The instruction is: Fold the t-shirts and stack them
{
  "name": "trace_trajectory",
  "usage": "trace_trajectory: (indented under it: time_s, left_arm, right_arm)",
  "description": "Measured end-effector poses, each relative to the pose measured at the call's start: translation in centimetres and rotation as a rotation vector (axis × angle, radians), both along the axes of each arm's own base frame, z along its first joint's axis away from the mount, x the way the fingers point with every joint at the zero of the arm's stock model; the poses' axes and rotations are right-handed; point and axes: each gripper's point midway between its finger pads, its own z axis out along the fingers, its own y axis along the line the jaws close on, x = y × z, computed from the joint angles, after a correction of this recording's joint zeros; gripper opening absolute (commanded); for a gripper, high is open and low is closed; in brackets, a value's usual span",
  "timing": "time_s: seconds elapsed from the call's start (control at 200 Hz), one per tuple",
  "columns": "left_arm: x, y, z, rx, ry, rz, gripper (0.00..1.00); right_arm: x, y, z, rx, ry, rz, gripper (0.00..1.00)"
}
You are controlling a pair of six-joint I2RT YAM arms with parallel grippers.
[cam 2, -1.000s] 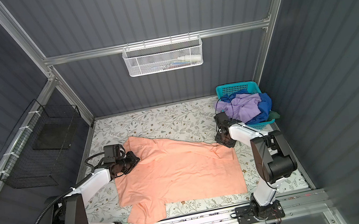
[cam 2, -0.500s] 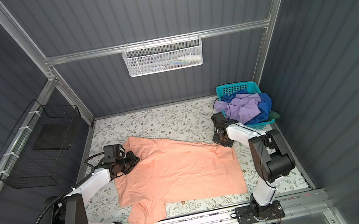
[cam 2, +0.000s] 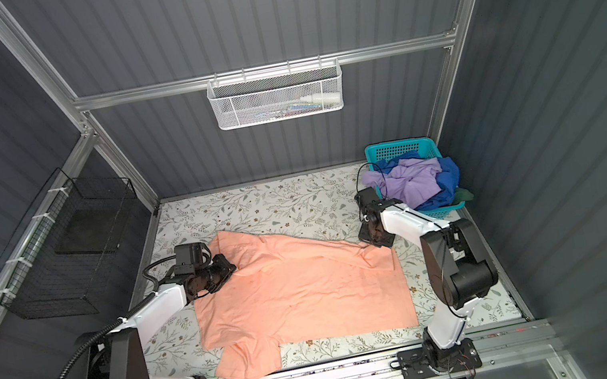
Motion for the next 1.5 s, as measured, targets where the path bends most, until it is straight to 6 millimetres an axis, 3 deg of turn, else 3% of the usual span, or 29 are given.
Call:
trace_trajectory:
  time_s: [0.415,0.74,1.006,1.266,1.501]
  left_arm:
    - [5.4,-0.1,5.7,0.005,-0.174,0.029,0.00]
    - [8.2,0.6,7.6,0.027,-0.224,0.079,0.00]
    - [12.5,1.8,10.4,0.072,-0.293,0.130,0.00]
    - [16.3,2.9,9.5,0.146,-0.295,0.141,0.00]
    - [16.1,2.4,8.6,0.133,-0.276,0.110,0.00]
  right_arm:
    - [8.0,0.9,4.8,-0.088,-0.112,0.102,0.00]
    - [14.4,0.4,6.3,-0.206,-0.161,0.163,0.00]
    - [18.9,-0.1,8.4,-0.271,-0.225,0.182,0.00]
    - [20.8,0.2,7.2,-0.287,-0.214,0.215,0.00]
    - [19.2,-0.2,5.8,-0.294,-0.157,0.223,0.00]
